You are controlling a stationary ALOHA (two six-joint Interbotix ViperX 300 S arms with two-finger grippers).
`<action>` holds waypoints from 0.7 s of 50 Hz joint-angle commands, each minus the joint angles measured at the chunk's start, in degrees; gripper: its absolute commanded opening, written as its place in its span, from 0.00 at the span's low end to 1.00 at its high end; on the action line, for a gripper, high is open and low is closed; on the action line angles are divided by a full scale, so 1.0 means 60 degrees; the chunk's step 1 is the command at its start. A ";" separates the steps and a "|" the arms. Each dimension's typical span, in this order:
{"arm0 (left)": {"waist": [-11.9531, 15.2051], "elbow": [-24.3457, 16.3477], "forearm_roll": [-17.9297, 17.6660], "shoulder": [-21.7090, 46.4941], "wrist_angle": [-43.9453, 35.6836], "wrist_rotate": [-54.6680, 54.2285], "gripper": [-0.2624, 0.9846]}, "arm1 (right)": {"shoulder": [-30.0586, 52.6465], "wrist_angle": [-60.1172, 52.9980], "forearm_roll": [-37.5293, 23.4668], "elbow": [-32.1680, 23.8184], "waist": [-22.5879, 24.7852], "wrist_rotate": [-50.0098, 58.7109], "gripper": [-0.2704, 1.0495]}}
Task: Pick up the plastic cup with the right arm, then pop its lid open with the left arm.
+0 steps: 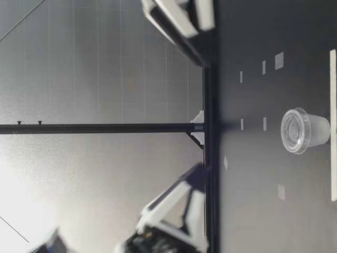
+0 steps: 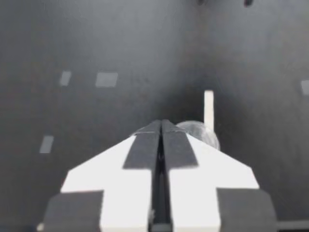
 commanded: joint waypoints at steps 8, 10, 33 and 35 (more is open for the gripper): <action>0.0044 -0.0278 0.0000 0.0483 -0.0322 0.0000 0.19 | 0.1245 0.0059 0.0454 -0.0747 -0.0161 0.0015 0.77; 0.0029 -0.0264 0.0000 0.0513 -0.0410 -0.0015 0.19 | 0.1436 0.0146 0.0454 -0.0864 -0.0176 0.0000 0.78; -0.0205 -0.0337 0.0015 0.1333 -0.1289 -0.0029 0.19 | 0.2725 0.0659 0.0454 -0.1758 -0.0293 0.0000 0.78; -0.0205 -0.0366 0.0015 0.1421 -0.1348 -0.0029 0.19 | 0.2769 0.0659 0.0469 -0.1772 -0.0308 0.0000 0.78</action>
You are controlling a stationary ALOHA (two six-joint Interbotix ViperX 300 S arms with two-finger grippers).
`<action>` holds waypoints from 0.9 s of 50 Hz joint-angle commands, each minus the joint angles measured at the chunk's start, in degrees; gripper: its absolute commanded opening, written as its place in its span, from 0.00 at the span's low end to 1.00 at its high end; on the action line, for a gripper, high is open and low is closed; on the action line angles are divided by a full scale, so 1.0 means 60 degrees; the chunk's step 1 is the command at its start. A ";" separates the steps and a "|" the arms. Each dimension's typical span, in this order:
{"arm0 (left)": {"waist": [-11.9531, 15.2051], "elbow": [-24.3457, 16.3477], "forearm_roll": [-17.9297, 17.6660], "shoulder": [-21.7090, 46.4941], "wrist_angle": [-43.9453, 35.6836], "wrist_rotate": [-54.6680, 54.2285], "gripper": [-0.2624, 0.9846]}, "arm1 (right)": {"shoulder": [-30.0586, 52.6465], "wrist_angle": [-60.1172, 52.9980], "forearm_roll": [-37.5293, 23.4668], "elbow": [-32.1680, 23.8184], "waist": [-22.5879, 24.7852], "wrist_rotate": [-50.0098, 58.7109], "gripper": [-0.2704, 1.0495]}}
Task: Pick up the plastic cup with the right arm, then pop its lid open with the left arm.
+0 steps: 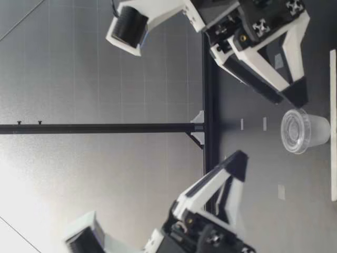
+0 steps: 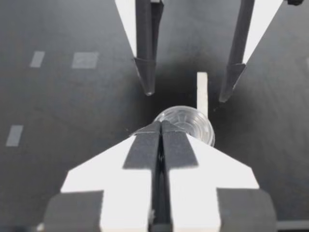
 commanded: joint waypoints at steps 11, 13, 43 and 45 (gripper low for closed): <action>-0.0015 -0.0352 0.0015 0.0396 -0.0454 -0.0015 0.19 | 0.0264 -0.0015 0.0029 -0.0337 -0.0161 0.0103 0.78; -0.0015 -0.0352 0.0015 0.0454 -0.0469 -0.0015 0.19 | 0.0322 -0.0015 0.0029 -0.0381 -0.0176 0.0146 0.78; -0.0264 -0.0381 0.0015 0.1201 -0.1157 -0.0425 0.19 | 0.0981 0.0000 0.0015 -0.0981 -0.0190 0.0190 0.78; -0.0278 -0.0381 0.0015 0.1216 -0.1157 -0.0425 0.19 | 0.0996 0.0000 0.0015 -0.0981 -0.0190 0.0190 0.78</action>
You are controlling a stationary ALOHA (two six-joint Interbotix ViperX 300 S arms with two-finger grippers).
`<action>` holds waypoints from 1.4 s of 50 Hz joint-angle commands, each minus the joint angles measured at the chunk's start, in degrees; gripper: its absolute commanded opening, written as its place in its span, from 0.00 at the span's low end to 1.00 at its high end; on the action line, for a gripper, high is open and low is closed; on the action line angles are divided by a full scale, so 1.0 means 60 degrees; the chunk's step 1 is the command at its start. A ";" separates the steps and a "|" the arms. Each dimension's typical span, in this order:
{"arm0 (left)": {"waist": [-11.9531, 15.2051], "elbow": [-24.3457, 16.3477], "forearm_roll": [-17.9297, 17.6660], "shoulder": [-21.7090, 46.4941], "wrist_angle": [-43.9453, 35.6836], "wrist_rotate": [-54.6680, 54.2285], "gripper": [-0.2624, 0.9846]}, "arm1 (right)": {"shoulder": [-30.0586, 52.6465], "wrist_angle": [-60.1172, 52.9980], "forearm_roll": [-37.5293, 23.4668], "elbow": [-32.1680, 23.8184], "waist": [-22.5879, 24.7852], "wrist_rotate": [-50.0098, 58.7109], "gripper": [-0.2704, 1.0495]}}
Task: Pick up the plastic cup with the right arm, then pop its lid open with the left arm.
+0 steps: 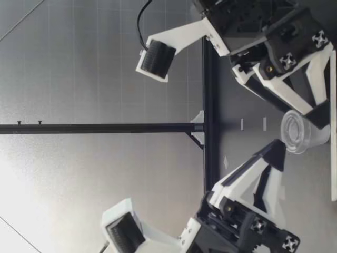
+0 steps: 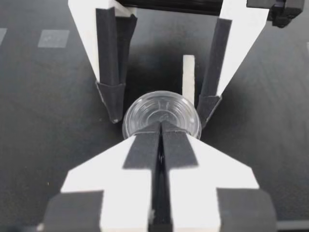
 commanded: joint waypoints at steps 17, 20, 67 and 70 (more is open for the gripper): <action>-0.0015 -0.0146 0.0000 0.0220 -0.0117 -0.0015 0.19 | -0.0044 0.0000 -0.0029 -0.0293 -0.0088 0.0015 0.78; 0.0000 -0.0146 0.0000 0.0278 -0.0117 -0.0015 0.19 | -0.0015 0.0059 -0.0044 -0.0337 -0.0088 0.0015 0.78; -0.0015 -0.0176 0.0000 0.0337 -0.0117 -0.0015 0.19 | -0.0454 0.2446 -0.0894 -0.0674 0.0146 0.0000 0.61; -0.0015 -0.0176 0.0015 0.0337 -0.0117 0.0000 0.19 | -0.0469 0.2520 -0.0938 -0.0674 0.0161 0.0000 0.59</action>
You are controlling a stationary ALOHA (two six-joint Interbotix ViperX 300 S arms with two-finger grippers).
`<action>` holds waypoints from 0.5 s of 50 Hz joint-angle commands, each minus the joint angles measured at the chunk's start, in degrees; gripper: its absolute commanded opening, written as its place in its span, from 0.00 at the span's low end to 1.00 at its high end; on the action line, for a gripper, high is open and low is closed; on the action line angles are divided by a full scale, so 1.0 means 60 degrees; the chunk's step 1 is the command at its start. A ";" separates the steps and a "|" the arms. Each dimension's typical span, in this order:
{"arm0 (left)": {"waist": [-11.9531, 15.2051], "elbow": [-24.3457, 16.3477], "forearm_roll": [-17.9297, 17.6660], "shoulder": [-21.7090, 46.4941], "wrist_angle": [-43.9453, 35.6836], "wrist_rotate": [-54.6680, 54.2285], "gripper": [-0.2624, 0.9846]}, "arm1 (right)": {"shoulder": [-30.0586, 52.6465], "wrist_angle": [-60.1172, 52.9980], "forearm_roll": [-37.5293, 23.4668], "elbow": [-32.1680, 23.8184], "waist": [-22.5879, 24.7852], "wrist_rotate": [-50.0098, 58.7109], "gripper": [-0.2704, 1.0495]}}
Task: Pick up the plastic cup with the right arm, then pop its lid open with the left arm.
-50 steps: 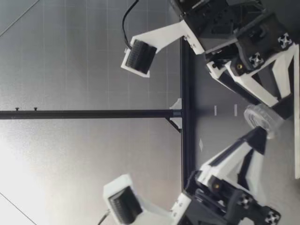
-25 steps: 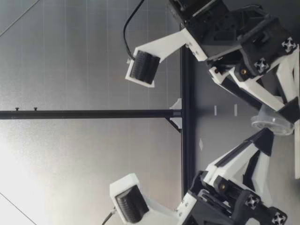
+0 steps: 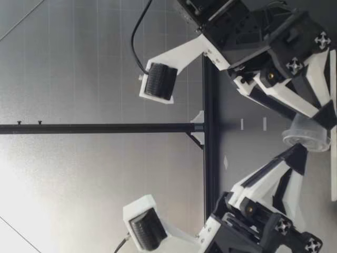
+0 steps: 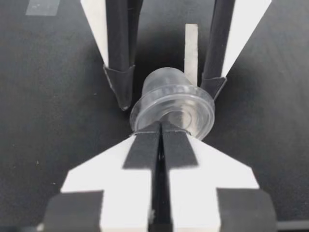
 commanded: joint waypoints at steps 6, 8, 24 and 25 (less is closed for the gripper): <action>-0.0015 -0.0146 0.0000 -0.0161 -0.0103 -0.0015 0.19 | -0.0293 0.0146 -0.0117 -0.0059 0.0190 0.0015 0.54; 0.0000 -0.0132 0.0015 -0.0161 -0.0103 -0.0015 0.19 | -0.0293 0.0146 -0.0117 -0.0059 0.0205 0.0015 0.52; -0.0015 -0.0117 0.0015 -0.0337 -0.0059 -0.0073 0.19 | -0.0381 0.0161 -0.0117 -0.0059 0.0205 0.0015 0.50; -0.0015 -0.0103 0.0015 -0.0410 -0.0059 -0.0073 0.19 | -0.0425 0.0146 -0.0117 -0.0059 0.0205 0.0000 0.50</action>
